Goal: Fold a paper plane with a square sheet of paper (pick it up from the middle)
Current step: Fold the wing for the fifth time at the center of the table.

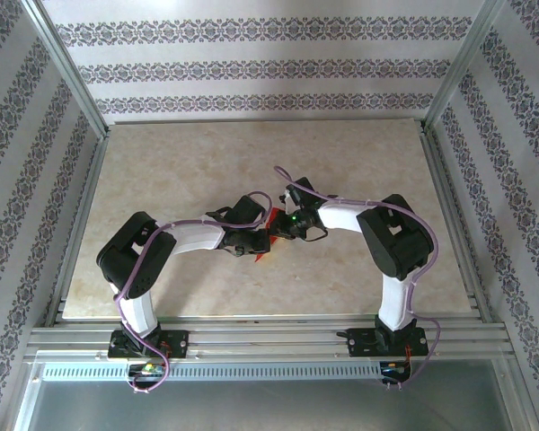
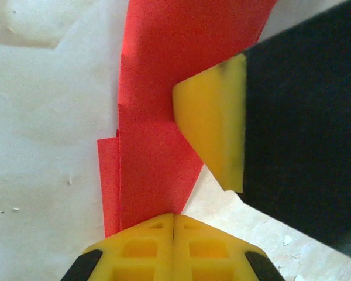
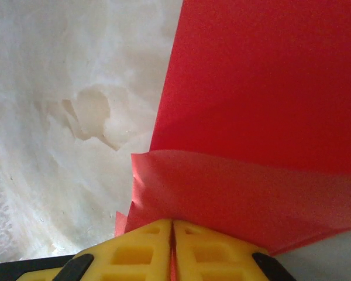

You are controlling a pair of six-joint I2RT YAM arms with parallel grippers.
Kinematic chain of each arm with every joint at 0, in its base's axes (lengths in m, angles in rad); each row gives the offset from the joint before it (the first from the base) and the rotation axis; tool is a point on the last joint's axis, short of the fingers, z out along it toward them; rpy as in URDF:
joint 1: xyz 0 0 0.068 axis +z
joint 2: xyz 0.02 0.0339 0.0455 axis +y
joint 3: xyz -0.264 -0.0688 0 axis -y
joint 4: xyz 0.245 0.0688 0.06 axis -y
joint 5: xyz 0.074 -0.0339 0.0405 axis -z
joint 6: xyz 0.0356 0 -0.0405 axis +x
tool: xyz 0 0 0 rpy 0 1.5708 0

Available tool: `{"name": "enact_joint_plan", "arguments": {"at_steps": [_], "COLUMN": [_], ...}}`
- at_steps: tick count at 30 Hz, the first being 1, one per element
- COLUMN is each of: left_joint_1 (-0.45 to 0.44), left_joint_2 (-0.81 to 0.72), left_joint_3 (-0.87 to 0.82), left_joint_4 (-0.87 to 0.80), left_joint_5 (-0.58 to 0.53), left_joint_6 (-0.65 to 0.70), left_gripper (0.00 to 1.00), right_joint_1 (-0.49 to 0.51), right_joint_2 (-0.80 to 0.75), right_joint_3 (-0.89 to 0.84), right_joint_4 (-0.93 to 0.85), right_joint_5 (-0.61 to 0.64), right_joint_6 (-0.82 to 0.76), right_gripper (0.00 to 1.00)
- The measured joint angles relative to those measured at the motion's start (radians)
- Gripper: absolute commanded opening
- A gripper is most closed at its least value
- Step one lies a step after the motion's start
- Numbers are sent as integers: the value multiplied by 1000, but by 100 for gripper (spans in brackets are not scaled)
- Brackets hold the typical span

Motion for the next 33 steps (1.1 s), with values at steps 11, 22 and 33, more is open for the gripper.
{"name": "enact_joint_plan", "arguments": {"at_steps": [11,22,33], "left_joint_1": [4,4,3], "left_joint_2": [-34,-59,-84], "left_joint_3": [-21,-57,-89], "left_joint_4": [-16,-29,-15], "left_joint_5": [0,8,3], "left_joint_6": [-4,-3,-3], "left_gripper": [4,3,3], "right_joint_1": [-6,-7,-11], "right_joint_2": [19,31,38], "right_joint_3": [16,40,52], "right_joint_4": [-7,-38,-58], "right_joint_5": [-19,-20,-27], "right_joint_6": [3,3,4], "right_gripper": [12,12,12]}}
